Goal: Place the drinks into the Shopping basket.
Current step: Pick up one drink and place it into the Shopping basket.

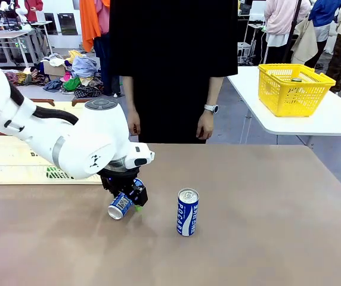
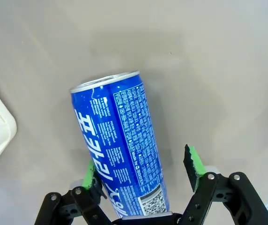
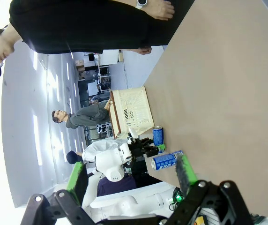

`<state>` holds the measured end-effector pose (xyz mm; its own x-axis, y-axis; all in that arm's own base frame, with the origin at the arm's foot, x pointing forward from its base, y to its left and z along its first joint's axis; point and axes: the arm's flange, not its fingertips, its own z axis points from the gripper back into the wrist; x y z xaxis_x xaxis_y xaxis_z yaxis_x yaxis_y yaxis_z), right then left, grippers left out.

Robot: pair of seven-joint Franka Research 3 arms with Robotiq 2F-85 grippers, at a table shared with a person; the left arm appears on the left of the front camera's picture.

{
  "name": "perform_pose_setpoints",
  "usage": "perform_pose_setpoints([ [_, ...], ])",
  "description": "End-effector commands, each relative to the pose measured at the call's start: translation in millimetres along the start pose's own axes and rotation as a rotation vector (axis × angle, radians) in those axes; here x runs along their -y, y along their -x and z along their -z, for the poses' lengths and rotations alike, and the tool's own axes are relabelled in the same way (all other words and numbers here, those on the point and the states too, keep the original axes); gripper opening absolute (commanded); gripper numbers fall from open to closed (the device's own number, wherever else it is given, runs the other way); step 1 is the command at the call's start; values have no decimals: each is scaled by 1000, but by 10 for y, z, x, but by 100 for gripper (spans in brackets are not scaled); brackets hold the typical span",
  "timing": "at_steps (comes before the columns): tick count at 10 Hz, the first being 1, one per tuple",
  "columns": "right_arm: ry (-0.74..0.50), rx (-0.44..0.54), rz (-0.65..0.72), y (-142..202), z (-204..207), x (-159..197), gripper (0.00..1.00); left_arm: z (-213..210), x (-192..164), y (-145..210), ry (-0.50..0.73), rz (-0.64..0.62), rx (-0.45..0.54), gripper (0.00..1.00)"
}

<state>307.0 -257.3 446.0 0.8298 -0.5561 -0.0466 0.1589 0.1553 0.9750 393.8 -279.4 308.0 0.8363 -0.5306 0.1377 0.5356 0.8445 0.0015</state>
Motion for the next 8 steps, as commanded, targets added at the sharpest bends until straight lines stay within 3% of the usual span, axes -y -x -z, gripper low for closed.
perform_pose_setpoints([
  [1,-2,4,-8,20,1,-14,100,10,8,-73,-33,-38,41,90],
  [2,-2,4,-8,20,1,-14,100,15,-5,-73,-86,-13,33,66],
  [3,-2,4,-8,20,1,-14,100,8,3,-75,-91,-12,38,21],
  [4,-2,4,-8,20,1,-14,100,5,7,-69,-103,-6,40,0],
  [8,-2,4,-8,20,1,-14,100,18,-14,-48,-85,-4,27,0],
])
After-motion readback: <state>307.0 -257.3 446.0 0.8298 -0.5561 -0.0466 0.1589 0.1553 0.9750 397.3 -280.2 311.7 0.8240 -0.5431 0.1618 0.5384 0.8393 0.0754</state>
